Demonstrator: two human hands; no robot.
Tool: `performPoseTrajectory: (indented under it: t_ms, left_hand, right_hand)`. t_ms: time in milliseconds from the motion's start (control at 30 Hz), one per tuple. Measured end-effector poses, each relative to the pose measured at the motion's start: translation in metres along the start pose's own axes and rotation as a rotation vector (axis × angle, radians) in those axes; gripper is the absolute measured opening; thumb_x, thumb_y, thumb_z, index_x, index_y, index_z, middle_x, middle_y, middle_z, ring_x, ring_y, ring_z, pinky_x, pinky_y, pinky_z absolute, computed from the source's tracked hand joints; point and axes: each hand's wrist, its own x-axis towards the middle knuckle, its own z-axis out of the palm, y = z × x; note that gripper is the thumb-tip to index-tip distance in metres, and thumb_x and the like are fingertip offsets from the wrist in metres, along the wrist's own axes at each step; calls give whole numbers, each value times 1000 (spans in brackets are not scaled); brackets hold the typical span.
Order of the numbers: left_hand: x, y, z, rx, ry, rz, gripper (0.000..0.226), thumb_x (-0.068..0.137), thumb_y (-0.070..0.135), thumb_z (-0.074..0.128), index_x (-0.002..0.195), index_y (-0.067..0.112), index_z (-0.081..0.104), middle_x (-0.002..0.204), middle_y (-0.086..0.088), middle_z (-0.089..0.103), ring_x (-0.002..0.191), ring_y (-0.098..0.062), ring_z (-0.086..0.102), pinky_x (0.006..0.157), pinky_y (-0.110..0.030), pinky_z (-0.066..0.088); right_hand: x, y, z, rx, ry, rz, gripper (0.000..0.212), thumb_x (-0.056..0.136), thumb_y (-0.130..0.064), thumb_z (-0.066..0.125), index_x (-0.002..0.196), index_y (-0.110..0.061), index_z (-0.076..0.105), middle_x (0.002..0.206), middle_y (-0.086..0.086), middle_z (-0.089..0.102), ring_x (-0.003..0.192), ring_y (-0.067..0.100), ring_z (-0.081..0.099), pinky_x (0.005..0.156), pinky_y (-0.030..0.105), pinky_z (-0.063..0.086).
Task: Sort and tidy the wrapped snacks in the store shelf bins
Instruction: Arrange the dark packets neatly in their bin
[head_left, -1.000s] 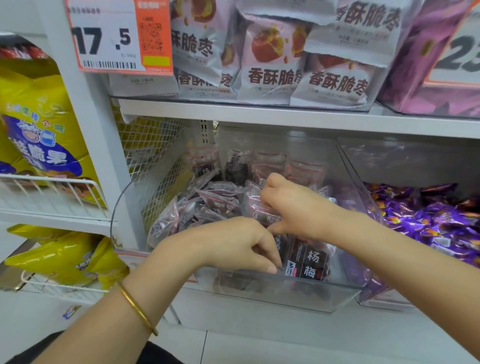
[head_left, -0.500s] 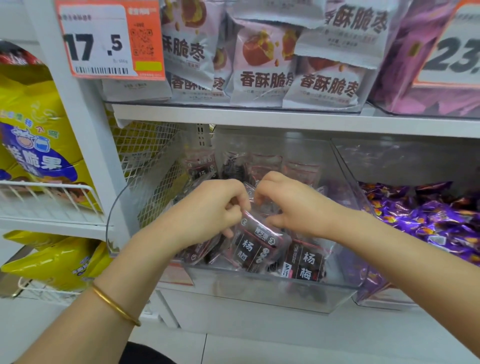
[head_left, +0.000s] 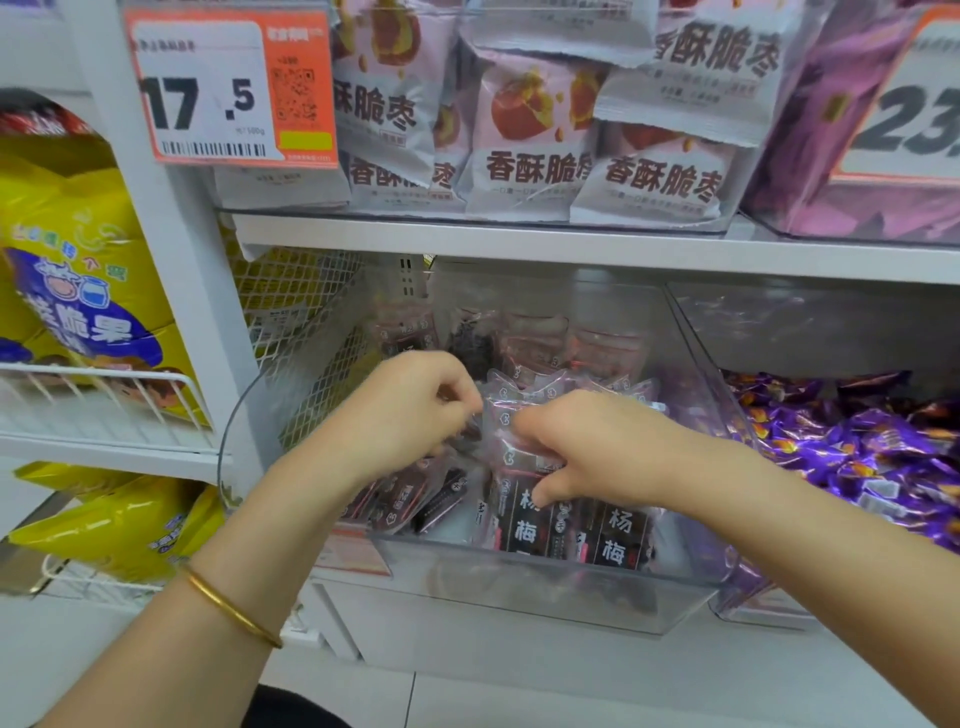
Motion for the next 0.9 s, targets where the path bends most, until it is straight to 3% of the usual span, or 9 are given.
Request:
performPoseTrajectory:
  t_ms: [133, 267, 367, 400, 467, 600, 667, 800, 900]
  left_hand:
    - [7, -19, -17, 70, 220, -34, 23, 88, 6, 50, 91, 21, 66, 83, 12, 59, 70, -2, 53, 59, -16, 38]
    - [11, -30, -19, 111, 218, -35, 25, 89, 6, 49, 94, 22, 67, 90, 6, 62, 76, -7, 55, 61, -19, 38]
    - [14, -34, -20, 162, 213, -12, 26, 89, 5, 49, 99, 22, 67, 107, 2, 59, 91, -11, 54, 75, -21, 35]
    - [15, -35, -21, 182, 214, -11, 27, 89, 5, 50, 102, 21, 67, 109, 1, 58, 93, -11, 52, 80, -20, 34]
    - [17, -37, -24, 211, 224, -13, 27, 89, 5, 50, 106, 19, 66, 112, 0, 56, 95, -11, 50, 83, -19, 33]
    - [21, -41, -26, 224, 244, -17, 30, 88, 4, 49, 110, 17, 66, 117, -3, 57, 107, -16, 51, 89, -20, 33]
    - [24, -44, -25, 243, 241, -22, 31, 88, 4, 50, 112, 17, 64, 119, -4, 55, 113, -19, 49, 93, -23, 34]
    - [32, -53, -23, 342, 202, -51, 37, 89, 9, 52, 125, 17, 56, 127, -9, 51, 123, -26, 42, 104, -35, 34]
    - [37, -56, -24, 329, 183, -78, 37, 91, 17, 53, 128, 15, 53, 130, -10, 50, 123, -26, 44, 103, -33, 33]
  right_hand:
    - [0, -11, 0, -216, -7, -55, 42, 77, -49, 66, 103, -20, 50, 106, 0, 47, 104, 23, 47, 69, 30, 32]
    - [7, -13, 3, -195, 144, -104, 66, 72, -64, 59, 125, -26, 45, 135, -2, 36, 125, 23, 30, 95, 40, 32]
    - [16, -14, 12, -226, 106, -71, 81, 75, -72, 49, 137, -22, 37, 154, 1, 19, 143, 26, 9, 113, 51, 14]
    - [17, -13, 14, -245, 99, -61, 83, 75, -73, 47, 138, -21, 36, 153, 2, 20, 143, 28, 10, 114, 51, 12]
    - [17, -8, 14, -267, 116, -72, 79, 75, -74, 46, 134, -22, 40, 146, 2, 31, 136, 30, 25, 110, 47, 22]
    - [11, 5, 15, -285, 182, -91, 70, 66, -77, 36, 108, -25, 57, 120, -1, 56, 101, 27, 56, 86, 40, 45]
    - [12, 7, 19, -273, 180, -80, 73, 65, -79, 32, 106, -25, 59, 116, -1, 58, 99, 27, 57, 86, 42, 47]
    - [21, 0, 1, -230, 91, -104, 80, 66, -81, 14, 116, -34, 55, 126, -11, 50, 122, 20, 37, 96, 42, 36]
    - [37, 0, -22, -35, 170, -107, 46, 84, -62, 38, 117, -36, 56, 118, -12, 58, 118, 15, 43, 94, 38, 39]
